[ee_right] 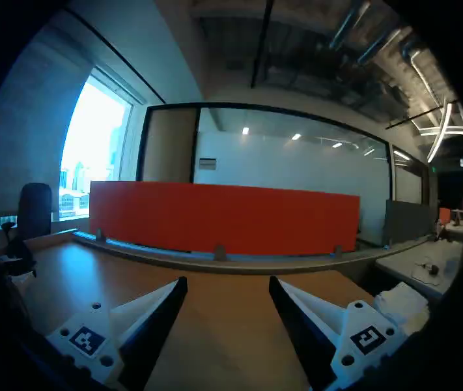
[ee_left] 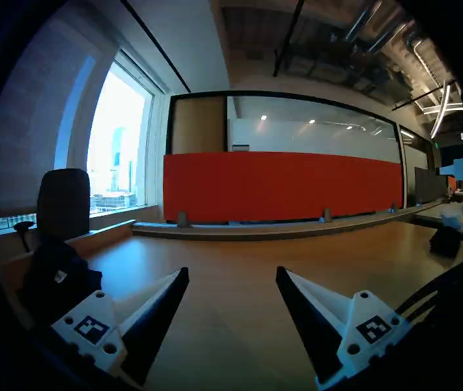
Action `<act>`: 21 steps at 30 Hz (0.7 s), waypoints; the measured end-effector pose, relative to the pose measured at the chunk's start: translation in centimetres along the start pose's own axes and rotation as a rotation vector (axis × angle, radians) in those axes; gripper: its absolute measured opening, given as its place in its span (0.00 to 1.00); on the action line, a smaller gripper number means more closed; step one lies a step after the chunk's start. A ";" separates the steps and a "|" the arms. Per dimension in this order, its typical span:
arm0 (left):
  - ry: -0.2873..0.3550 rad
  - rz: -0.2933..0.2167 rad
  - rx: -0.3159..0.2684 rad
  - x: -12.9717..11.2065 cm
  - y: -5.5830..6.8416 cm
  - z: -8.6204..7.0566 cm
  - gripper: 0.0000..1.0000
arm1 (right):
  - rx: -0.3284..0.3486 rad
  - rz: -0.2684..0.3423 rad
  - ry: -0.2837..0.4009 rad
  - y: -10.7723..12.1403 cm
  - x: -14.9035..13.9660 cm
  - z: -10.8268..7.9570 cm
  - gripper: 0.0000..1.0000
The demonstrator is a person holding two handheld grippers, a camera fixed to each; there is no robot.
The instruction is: Fold towel
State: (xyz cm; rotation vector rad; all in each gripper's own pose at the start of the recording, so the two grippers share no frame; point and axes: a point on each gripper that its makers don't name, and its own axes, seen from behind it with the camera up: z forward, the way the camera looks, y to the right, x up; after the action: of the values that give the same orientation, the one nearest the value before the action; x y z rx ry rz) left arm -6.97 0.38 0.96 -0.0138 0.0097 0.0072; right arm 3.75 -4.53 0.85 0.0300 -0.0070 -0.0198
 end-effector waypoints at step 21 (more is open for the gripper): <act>0.001 -0.001 0.000 0.2 0.1 0.0 1.00 | -0.023 -0.002 0.022 3.8 -8.1 0.5 0.97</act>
State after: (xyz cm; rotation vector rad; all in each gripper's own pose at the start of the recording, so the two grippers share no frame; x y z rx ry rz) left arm -6.77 0.44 0.97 -0.0141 0.0105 0.0064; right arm -4.32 -0.61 1.44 0.0069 0.0150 -0.0219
